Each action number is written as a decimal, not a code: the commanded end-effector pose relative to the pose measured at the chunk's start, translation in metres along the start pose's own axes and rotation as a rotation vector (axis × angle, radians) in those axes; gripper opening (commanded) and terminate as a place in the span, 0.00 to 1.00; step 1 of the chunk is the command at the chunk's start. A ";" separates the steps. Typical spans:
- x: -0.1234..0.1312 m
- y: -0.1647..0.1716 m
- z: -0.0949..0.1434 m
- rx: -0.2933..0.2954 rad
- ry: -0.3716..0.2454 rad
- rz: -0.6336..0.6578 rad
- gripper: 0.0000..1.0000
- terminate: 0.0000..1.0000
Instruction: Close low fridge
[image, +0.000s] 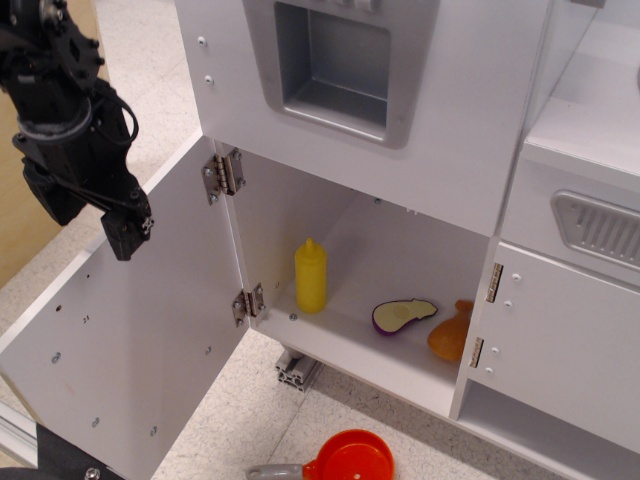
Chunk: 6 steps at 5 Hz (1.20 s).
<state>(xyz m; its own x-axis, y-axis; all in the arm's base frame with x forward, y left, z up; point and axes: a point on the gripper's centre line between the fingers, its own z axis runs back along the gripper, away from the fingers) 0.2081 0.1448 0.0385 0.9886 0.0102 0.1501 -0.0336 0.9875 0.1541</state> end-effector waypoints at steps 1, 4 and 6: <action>0.000 -0.001 -0.016 -0.001 0.020 0.051 1.00 0.00; 0.006 -0.043 -0.021 -0.031 0.054 0.112 1.00 0.00; 0.031 -0.074 -0.009 -0.049 0.031 0.164 1.00 0.00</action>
<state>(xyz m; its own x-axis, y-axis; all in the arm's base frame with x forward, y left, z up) 0.2358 0.0675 0.0115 0.9792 0.1795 0.0949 -0.1871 0.9793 0.0777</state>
